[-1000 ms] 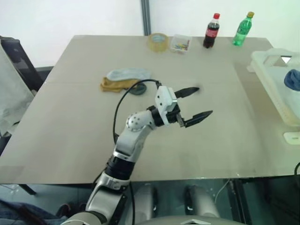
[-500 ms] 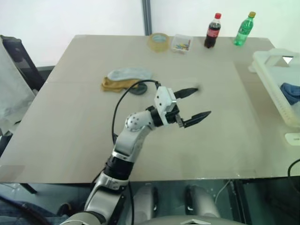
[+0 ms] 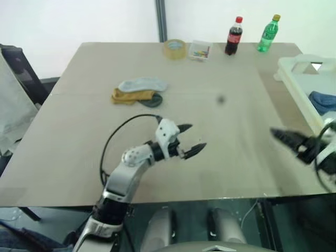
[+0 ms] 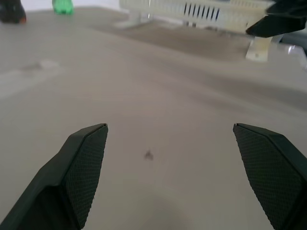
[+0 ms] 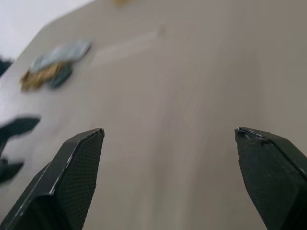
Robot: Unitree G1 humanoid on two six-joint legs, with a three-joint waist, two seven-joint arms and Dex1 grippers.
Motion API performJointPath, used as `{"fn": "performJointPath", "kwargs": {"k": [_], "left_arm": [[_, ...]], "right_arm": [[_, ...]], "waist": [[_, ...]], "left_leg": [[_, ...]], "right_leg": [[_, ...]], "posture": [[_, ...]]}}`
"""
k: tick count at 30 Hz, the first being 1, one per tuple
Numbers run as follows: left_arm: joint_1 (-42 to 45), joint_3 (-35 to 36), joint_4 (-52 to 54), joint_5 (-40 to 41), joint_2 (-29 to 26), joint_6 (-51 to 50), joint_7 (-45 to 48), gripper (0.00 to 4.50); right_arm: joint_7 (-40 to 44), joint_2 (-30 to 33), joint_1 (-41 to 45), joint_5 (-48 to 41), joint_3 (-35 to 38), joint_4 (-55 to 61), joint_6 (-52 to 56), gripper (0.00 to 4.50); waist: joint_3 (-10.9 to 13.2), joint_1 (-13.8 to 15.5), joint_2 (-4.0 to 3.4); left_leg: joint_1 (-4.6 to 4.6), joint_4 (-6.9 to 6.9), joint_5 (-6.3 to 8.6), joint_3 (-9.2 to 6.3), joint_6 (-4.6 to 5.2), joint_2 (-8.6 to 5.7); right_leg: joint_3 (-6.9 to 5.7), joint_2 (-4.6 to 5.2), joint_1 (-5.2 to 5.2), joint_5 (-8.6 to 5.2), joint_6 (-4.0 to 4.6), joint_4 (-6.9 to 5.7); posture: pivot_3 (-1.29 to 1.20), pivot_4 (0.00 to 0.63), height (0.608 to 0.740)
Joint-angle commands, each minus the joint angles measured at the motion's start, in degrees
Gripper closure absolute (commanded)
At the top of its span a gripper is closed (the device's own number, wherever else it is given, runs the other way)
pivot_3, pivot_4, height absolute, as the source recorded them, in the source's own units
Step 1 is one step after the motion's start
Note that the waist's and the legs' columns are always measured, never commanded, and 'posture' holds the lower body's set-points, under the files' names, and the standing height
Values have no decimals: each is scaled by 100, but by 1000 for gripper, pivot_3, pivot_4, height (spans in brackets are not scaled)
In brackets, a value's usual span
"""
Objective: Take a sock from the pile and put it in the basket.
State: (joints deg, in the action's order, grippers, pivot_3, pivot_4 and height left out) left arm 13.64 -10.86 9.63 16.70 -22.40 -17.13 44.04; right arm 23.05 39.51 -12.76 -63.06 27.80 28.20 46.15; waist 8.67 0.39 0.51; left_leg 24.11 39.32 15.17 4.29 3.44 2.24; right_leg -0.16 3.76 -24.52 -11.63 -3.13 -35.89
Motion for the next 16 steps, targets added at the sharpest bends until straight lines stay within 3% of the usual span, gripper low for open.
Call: {"fn": "performJointPath", "kwargs": {"k": [1, 7, 12, 16], "left_arm": [[97, -4, 156, -97, -107, -53, 37, 0], [-458, 242, 683, 57, -344, -381, -123, 0], [-1189, 326, 1059, 41, -595, -346, -59, 0], [-1194, 500, 979, 25, -594, -239, -172, 0]], "right_arm": [[1705, 149, -540, 1273, -173, -234, -1461, 51], [3283, 558, -839, 1844, 265, -1233, -2391, 51], [3737, 605, -950, 2105, 333, -1464, -2637, 51], [3820, 585, -859, 2171, 348, -1531, -2641, 51]], "waist": [[0, 26, 1], [3, 9, 5], [2, 8, 3], [3, 62, 5]], "left_leg": [[0, 1, 0, 4, 0, -3], [-35, 7, 1, 7, 0, -3], [-41, -10, 2, 1, -2, 6], [-40, -3, 1, 1, -4, 1]], "right_leg": [[5, 1, 0, 0, 0, 0], [11, 4, 34, -9, -14, 7], [7, -6, 30, -1, 5, 4], [5, 7, 31, -3, 2, 3]], "posture": [[0, 150, 740], [0, 150, 740], [0, 150, 740], [0, 150, 740]]}}
